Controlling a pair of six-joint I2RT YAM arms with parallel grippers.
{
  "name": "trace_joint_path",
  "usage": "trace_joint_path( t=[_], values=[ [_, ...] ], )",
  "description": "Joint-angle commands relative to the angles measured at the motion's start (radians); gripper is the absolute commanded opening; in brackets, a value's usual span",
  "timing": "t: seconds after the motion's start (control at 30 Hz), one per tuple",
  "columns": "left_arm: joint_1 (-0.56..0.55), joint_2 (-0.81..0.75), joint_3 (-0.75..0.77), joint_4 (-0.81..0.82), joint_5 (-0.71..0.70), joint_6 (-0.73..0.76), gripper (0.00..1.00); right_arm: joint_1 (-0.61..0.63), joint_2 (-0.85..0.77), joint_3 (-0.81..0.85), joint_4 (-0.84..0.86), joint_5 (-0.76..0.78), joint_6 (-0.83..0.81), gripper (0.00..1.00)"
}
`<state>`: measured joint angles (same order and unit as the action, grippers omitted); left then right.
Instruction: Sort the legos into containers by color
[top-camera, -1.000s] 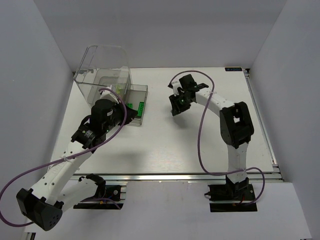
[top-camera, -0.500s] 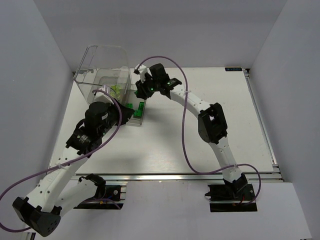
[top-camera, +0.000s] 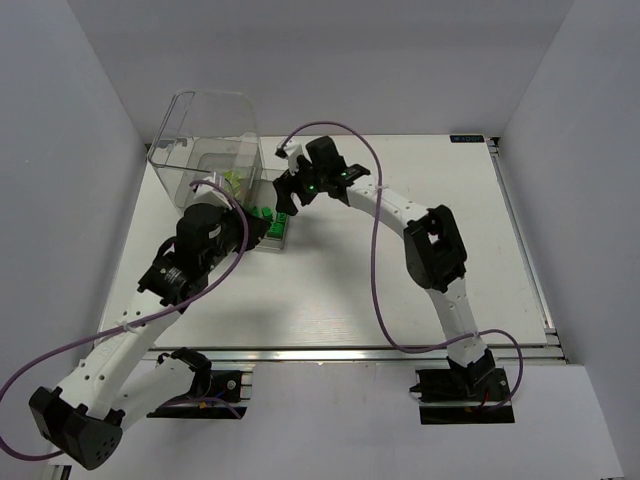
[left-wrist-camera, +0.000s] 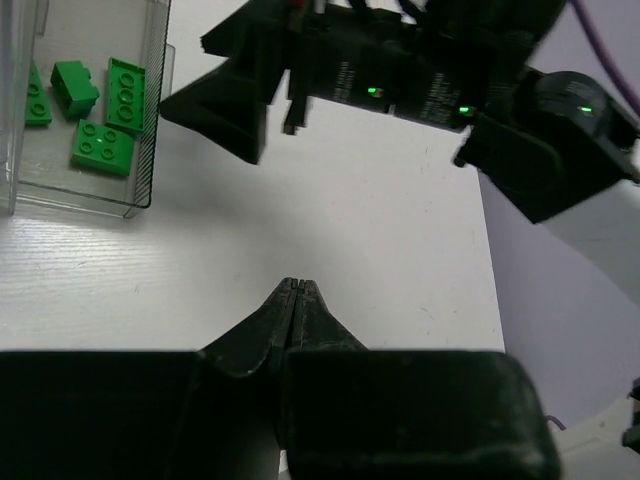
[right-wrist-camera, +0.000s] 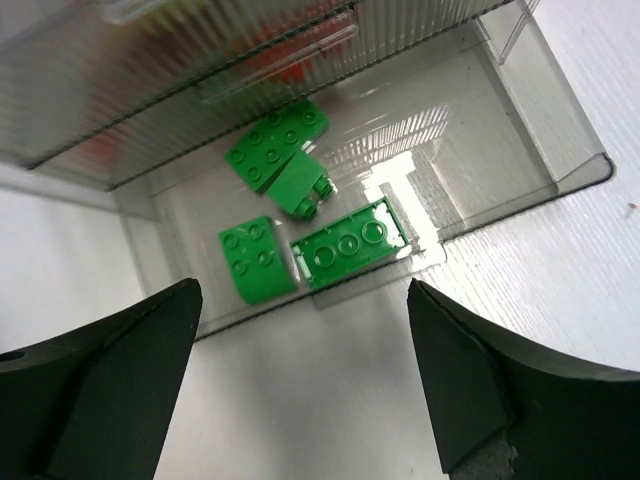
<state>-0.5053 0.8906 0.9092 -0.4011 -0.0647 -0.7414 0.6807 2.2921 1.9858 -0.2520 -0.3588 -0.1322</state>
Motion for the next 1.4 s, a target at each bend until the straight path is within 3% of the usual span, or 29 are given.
trace_joint_path(
  t=[0.0, 0.13, 0.2, 0.3, 0.37, 0.4, 0.53, 0.73, 1.03, 1.07, 1.17, 1.2, 1.27, 1.33, 1.37],
  values=[
    [-0.001, 0.005, -0.001, 0.054, 0.025, 0.013, 0.13, -0.035, -0.167, -0.036, 0.036, -0.078, -0.026, 0.88],
    [-0.001, 0.002, -0.029, 0.093, 0.054, 0.014, 0.25, -0.087, -0.235, -0.054, -0.081, -0.002, 0.061, 0.89],
    [-0.001, -0.004, -0.047, 0.116, 0.060, 0.013, 0.48, -0.102, -0.247, -0.041, -0.188, 0.061, 0.094, 0.89],
    [-0.001, -0.007, -0.073, 0.143, 0.063, 0.007, 0.72, -0.125, -0.275, -0.031, -0.303, 0.116, 0.083, 0.89],
    [0.008, -0.007, -0.085, 0.163, 0.114, 0.002, 0.76, -0.135, -0.316, -0.047, -0.332, 0.150, 0.075, 0.89],
    [0.008, -0.002, -0.095, 0.179, 0.117, -0.001, 0.88, -0.139, -0.335, -0.085, -0.342, 0.179, 0.075, 0.89],
    [0.008, 0.018, -0.107, 0.220, 0.152, 0.002, 0.97, -0.164, -0.474, -0.226, -0.307, 0.204, 0.075, 0.89],
    [0.008, 0.050, -0.122, 0.281, 0.204, 0.004, 0.98, -0.175, -0.649, -0.454, -0.179, 0.190, 0.042, 0.89],
    [-0.001, 0.125, -0.089, 0.277, 0.220, 0.080, 0.98, -0.197, -0.680, -0.548, -0.187, 0.155, -0.044, 0.87],
    [-0.001, 0.180, -0.061, 0.262, 0.214, 0.091, 0.98, -0.198, -0.680, -0.559, -0.185, 0.152, -0.059, 0.81],
    [-0.001, 0.340, 0.017, 0.197, 0.204, 0.140, 0.95, -0.221, -0.694, -0.570, -0.182, 0.118, -0.070, 0.48],
    [-0.001, 0.384, 0.080, 0.186, 0.204, 0.155, 0.94, -0.237, -0.707, -0.577, -0.175, 0.113, -0.069, 0.43],
    [-0.001, 0.462, 0.132, 0.179, 0.191, 0.192, 0.93, -0.254, -0.721, -0.590, -0.170, 0.118, -0.072, 0.43],
    [-0.001, 0.573, 0.207, 0.177, 0.155, 0.232, 0.93, -0.256, -0.732, -0.605, -0.173, 0.138, -0.067, 0.58],
    [-0.001, 0.611, 0.236, 0.167, 0.146, 0.249, 0.93, -0.273, -0.734, -0.608, -0.176, 0.153, -0.067, 0.71]
  ],
)
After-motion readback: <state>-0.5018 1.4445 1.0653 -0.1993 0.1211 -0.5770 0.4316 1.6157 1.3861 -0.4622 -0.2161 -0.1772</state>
